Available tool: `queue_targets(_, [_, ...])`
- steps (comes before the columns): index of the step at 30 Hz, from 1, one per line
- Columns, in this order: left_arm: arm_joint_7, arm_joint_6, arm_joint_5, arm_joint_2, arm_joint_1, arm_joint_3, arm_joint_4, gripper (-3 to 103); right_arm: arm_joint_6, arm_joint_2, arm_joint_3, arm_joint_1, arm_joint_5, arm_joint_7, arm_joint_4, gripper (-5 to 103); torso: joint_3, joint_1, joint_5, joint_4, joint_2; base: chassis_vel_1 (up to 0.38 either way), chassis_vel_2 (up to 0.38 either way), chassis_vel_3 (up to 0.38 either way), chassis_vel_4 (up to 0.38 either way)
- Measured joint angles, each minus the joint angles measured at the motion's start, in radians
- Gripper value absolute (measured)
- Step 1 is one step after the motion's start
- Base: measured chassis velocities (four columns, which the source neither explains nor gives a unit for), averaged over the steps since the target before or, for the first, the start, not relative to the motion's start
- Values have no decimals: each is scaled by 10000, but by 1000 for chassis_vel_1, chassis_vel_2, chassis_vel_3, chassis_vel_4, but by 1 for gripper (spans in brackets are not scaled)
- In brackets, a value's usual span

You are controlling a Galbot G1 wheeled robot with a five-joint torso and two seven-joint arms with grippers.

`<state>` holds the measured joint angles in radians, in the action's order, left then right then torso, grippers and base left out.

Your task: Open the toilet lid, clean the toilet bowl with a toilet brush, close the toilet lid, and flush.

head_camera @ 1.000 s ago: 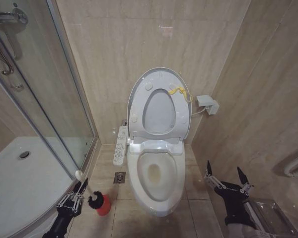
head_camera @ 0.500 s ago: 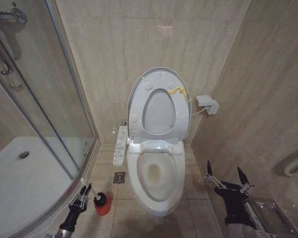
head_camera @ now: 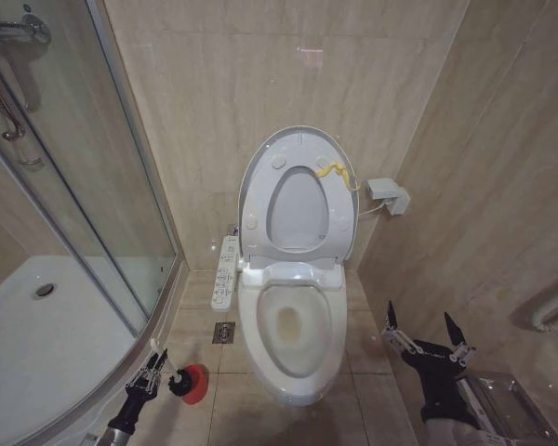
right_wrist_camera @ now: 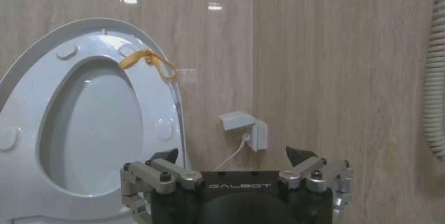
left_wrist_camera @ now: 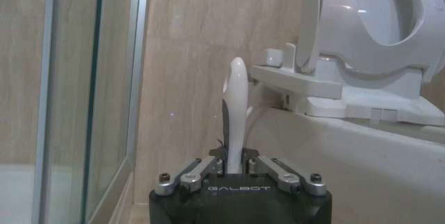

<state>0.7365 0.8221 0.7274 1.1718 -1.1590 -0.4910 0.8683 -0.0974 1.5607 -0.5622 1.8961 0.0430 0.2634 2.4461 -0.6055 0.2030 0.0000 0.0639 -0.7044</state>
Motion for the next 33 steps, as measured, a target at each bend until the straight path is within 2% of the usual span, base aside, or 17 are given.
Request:
queue_targets(15, [448,-35,798,-137,1192,688,-1087,15,0,0,0,0,0,1,0,100,0,0,0,1,0,0,0,0,0])
queue_targets(24, [506,-39,679,46,1385,805,-1687,15,0,0,0,0,0,0,0,100,1,-1,2,0,0,0,0,0,0])
queue_targets(27, [705,-46,691,158,1614,833,-2218,15,0,0,0,0,0,0,0,100,0,-1,-1,2,-1,0,0,0,0])
queue_targets(33, [580,-46,431,301,1790,873,-2624,15,0,0,0,0,0,0,0,100,0,-1,1,3,-1,0,0,0,0])
